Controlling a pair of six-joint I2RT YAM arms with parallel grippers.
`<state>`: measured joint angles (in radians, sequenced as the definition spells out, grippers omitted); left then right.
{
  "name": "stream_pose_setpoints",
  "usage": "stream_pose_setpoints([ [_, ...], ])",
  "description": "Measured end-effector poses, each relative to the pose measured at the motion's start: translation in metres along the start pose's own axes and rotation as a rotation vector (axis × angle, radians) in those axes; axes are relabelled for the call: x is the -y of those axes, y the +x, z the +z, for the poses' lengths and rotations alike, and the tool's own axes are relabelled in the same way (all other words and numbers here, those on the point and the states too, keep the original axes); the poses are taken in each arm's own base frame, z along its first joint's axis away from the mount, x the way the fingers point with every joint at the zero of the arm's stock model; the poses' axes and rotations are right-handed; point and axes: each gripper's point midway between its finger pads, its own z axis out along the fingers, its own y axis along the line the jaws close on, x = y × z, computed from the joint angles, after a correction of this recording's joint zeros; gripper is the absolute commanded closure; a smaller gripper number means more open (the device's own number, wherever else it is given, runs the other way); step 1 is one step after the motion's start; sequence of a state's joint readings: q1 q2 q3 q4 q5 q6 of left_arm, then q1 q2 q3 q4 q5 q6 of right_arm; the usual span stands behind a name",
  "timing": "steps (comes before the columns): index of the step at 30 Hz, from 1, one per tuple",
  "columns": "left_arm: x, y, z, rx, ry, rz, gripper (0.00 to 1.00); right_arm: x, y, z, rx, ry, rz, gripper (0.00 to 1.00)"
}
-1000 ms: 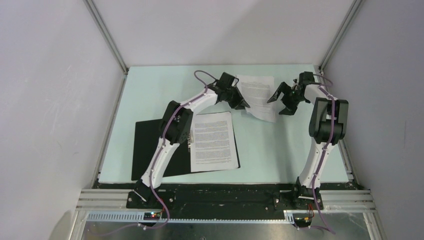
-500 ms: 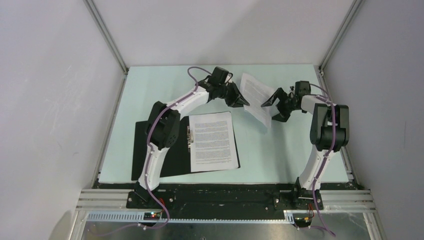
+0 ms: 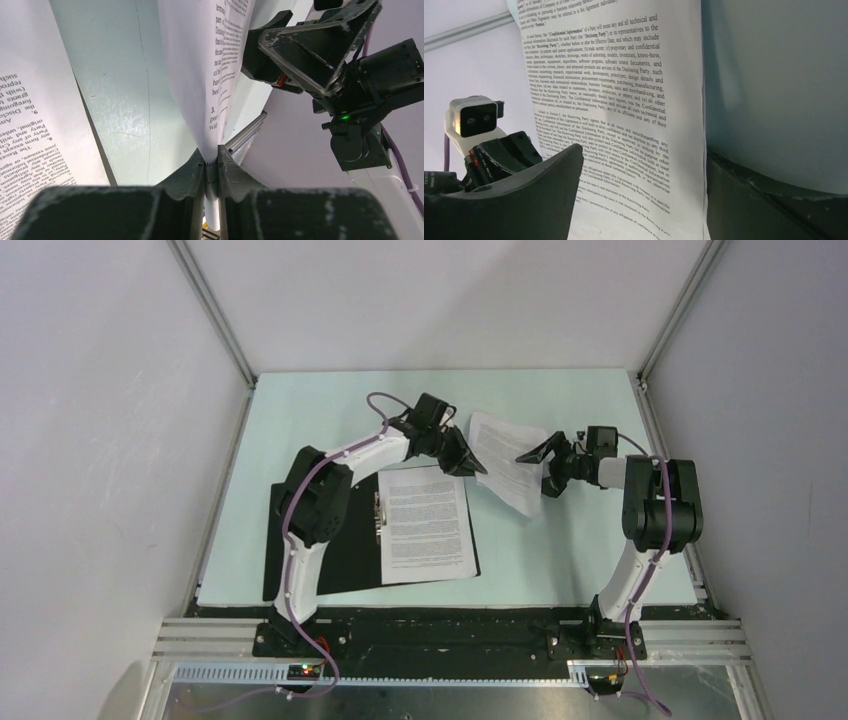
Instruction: Put the files into the folder
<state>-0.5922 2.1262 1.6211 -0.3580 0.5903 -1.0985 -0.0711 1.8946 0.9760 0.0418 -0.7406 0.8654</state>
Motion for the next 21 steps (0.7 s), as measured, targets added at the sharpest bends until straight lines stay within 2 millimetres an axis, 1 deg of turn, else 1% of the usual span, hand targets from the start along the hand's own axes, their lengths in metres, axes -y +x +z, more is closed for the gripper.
stream_pose_setpoints([
  [1, 0.000, 0.001, -0.001, 0.000, 0.000, 0.001, 0.82, 0.001, 0.002, 0.000, -0.001, 0.004, 0.003, 0.27],
  [2, 0.000, 0.003, -0.003, 0.002, 0.003, 0.006, 0.82, 0.002, 0.005, 0.001, -0.004, 0.006, 0.002, 0.34],
  [3, 0.000, 0.004, -0.005, 0.001, 0.003, 0.010, 0.82, 0.002, 0.007, 0.002, -0.008, 0.009, 0.002, 0.38],
  [4, -0.001, 0.005, -0.005, 0.001, 0.004, 0.013, 0.81, 0.001, 0.010, 0.003, -0.012, 0.011, -0.003, 0.47],
  [5, -0.003, 0.007, -0.007, 0.001, 0.002, 0.014, 0.81, 0.000, 0.012, 0.003, -0.016, 0.010, -0.010, 0.51],
  [6, -0.005, 0.009, -0.008, 0.000, -0.002, 0.017, 0.80, -0.002, 0.015, 0.004, -0.019, 0.009, -0.018, 0.59],
  [7, -0.007, 0.012, -0.010, -0.001, -0.005, 0.018, 0.80, -0.004, 0.016, 0.004, -0.022, 0.006, -0.025, 0.63],
  [8, -0.010, 0.014, -0.012, -0.002, -0.008, 0.023, 0.79, -0.007, 0.019, 0.005, -0.024, 0.004, -0.034, 0.71],
  [9, -0.012, 0.017, -0.014, -0.004, -0.011, 0.025, 0.77, -0.010, 0.021, 0.004, -0.026, 0.000, -0.042, 0.75],
  [10, -0.015, 0.020, -0.016, -0.006, -0.015, 0.029, 0.73, -0.013, 0.023, 0.004, -0.027, -0.004, -0.051, 0.85],
  [11, -0.017, 0.024, -0.019, -0.007, -0.018, 0.035, 0.70, -0.017, 0.027, 0.004, -0.030, -0.008, -0.060, 0.95],
  [12, -0.019, 0.028, -0.023, -0.007, -0.021, 0.043, 0.66, -0.021, 0.030, 0.004, -0.030, -0.012, -0.068, 0.99],
  [13, -0.021, 0.031, -0.026, -0.008, -0.023, 0.048, 0.63, -0.026, 0.032, 0.003, -0.030, -0.018, -0.082, 1.00],
  [14, -0.023, 0.034, -0.030, -0.004, -0.024, 0.062, 0.55, -0.031, 0.036, 0.003, -0.031, -0.022, -0.091, 1.00],
  [15, -0.025, 0.037, -0.035, 0.001, -0.027, 0.075, 0.52, -0.038, 0.041, 0.001, -0.033, -0.029, -0.105, 1.00],
  [16, -0.028, 0.040, -0.040, 0.009, -0.030, 0.090, 0.44, -0.046, 0.047, 0.000, -0.036, -0.039, -0.122, 1.00],
  [17, -0.031, 0.043, -0.047, 0.023, -0.036, 0.105, 0.40, -0.054, 0.053, -0.001, -0.039, -0.050, -0.141, 1.00],
  [18, -0.034, 0.046, -0.055, 0.039, -0.042, 0.121, 0.34, -0.061, 0.060, -0.003, -0.044, -0.058, -0.157, 1.00],
  [20, -0.039, 0.051, -0.073, 0.075, -0.054, 0.158, 0.30, -0.081, 0.081, -0.006, -0.066, -0.085, -0.200, 1.00],
  [21, -0.041, 0.052, -0.081, 0.096, -0.059, 0.178, 0.29, -0.090, 0.091, -0.007, -0.077, -0.100, -0.219, 1.00],
])
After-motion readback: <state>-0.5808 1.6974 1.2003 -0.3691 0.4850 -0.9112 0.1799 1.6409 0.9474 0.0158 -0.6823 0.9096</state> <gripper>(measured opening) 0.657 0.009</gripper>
